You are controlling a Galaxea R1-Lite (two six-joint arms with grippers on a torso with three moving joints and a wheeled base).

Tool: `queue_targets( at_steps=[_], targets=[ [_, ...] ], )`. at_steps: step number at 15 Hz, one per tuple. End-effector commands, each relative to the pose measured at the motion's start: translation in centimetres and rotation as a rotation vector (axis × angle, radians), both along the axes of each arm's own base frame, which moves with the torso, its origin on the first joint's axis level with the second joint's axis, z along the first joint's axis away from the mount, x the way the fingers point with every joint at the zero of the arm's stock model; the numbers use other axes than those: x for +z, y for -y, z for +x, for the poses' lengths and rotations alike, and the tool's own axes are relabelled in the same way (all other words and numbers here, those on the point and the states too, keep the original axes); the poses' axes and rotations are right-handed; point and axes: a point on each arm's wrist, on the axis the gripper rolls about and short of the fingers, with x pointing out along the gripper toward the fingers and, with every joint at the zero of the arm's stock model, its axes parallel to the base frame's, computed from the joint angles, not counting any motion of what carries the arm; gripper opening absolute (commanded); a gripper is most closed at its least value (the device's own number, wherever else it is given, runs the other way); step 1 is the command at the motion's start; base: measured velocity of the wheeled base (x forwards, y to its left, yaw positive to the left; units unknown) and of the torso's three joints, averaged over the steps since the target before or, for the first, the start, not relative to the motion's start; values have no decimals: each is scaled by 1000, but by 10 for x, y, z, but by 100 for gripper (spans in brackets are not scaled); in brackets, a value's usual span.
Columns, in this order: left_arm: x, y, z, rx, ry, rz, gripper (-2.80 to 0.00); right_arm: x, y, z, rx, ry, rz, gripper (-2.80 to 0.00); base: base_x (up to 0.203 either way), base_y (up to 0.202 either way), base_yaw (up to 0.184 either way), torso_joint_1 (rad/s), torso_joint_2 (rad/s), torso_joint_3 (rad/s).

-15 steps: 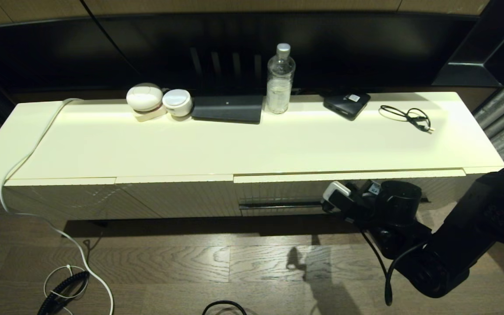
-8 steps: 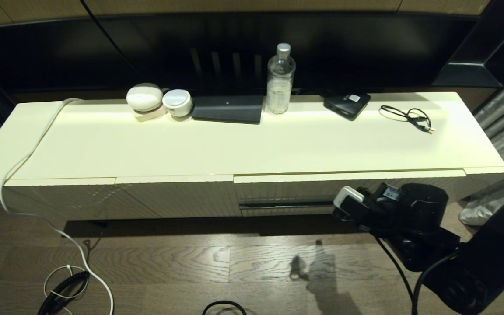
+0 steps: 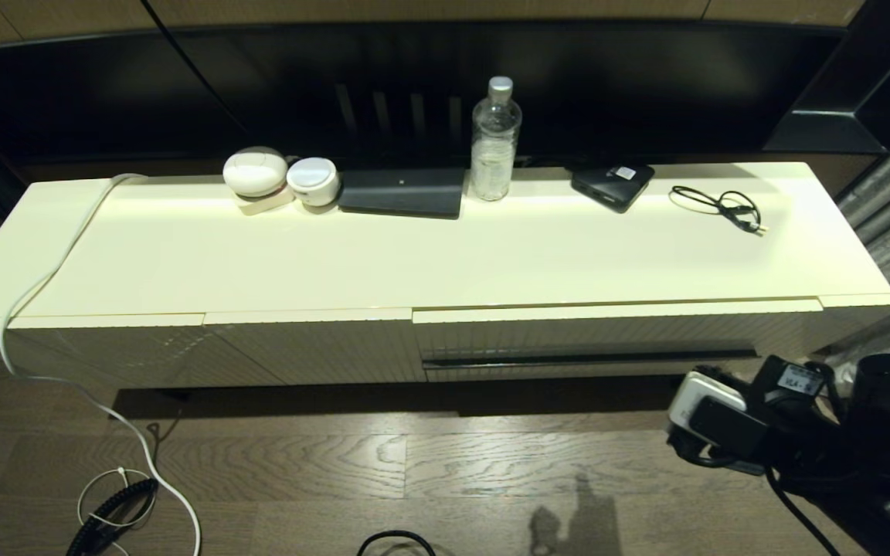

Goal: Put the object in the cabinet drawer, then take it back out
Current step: Open the drawer

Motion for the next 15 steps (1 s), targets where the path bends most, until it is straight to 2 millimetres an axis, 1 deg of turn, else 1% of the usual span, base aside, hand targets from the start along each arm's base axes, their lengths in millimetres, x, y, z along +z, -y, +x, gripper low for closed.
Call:
queue_targets(
  at_steps=[1, 4, 6, 7, 8, 9, 11, 13, 15],
  targets=[
    [0, 0, 0, 1, 2, -1, -280, 15, 17, -37, 23, -12, -11, -280, 0, 0, 0, 0, 0, 0],
    [0, 0, 0, 1, 2, -1, -280, 2, 28, -64, 49, -228, -31, -280, 0, 0, 0, 0, 0, 0],
    [0, 0, 0, 1, 2, -1, -280, 4, 35, -74, 31, -349, -64, -280, 0, 0, 0, 0, 0, 0],
    [0, 0, 0, 1, 2, -1, -280, 9, 41, -78, 15, -406, -75, -280, 0, 0, 0, 0, 0, 0],
    [0, 0, 0, 1, 2, -1, -280, 13, 48, -79, -7, -445, -74, -280, 0, 0, 0, 0, 0, 0],
    [0, 0, 0, 0, 2, -1, -280, 17, 53, -79, 20, -479, -58, -280, 0, 0, 0, 0, 0, 0],
    [0, 0, 0, 1, 2, -1, -280, 16, 54, -78, 162, -539, 10, -280, 0, 0, 0, 0, 0, 0],
    [0, 0, 0, 1, 2, -1, -280, 3, 53, -72, 178, -576, 7, -280, 0, 0, 0, 0, 0, 0],
    [0, 0, 0, 1, 2, -1, -280, -14, 50, -53, 173, -560, 13, -280, 0, 0, 0, 0, 0, 0]
  ],
)
